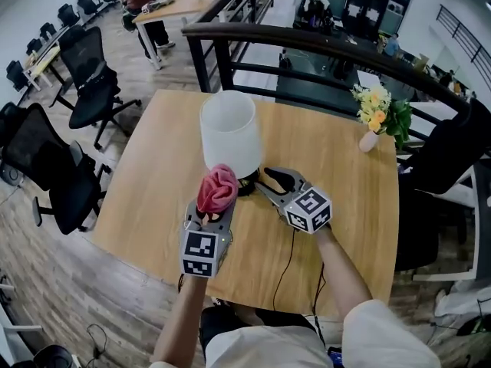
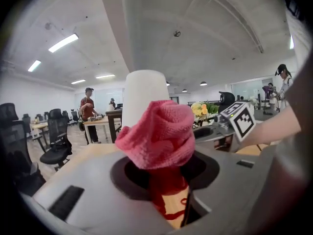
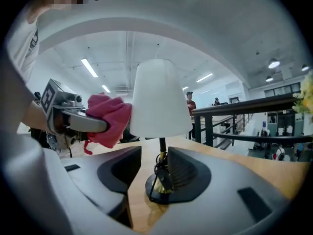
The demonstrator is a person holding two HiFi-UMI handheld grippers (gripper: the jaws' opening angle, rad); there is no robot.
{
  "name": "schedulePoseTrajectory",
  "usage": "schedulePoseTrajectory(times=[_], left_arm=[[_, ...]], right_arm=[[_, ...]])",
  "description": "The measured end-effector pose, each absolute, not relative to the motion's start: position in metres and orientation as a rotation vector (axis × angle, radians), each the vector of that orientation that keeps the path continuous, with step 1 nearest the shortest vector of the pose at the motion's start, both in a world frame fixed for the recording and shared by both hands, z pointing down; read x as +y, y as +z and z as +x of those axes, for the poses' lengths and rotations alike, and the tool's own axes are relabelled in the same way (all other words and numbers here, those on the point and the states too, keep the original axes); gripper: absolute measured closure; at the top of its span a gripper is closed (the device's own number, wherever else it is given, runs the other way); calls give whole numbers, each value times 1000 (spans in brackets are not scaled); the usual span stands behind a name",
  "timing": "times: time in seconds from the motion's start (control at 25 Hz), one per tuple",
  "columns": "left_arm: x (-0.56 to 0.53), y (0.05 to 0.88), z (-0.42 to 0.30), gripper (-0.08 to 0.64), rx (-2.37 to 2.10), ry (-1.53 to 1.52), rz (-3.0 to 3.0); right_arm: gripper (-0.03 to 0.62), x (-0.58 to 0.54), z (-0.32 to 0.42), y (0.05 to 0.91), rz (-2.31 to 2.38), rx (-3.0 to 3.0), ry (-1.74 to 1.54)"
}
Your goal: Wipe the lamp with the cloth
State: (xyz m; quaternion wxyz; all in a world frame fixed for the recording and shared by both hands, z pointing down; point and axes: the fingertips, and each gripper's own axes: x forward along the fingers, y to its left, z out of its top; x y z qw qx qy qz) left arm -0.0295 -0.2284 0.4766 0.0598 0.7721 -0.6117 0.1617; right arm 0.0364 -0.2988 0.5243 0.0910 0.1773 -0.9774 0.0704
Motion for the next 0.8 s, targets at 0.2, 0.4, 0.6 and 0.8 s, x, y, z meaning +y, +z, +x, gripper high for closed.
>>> schedulePoseTrajectory(times=[0.2,0.4,0.6,0.8], left_arm=[[-204,499,-40,382,-1867,400,2293],[-193,500,-51,382,-1907,373,2284],[-177,499,-73,382,-1983,333,2227],[-167,509,-92,382,-1999,345,2192]], right_arm=[[323,-310,6,559,411,-2904,124],[282,-329,-20,573,381,-2873,5],[282,-342,-35,580,488,-2932,60],[325,-354,-49,587,608,-2979,59]])
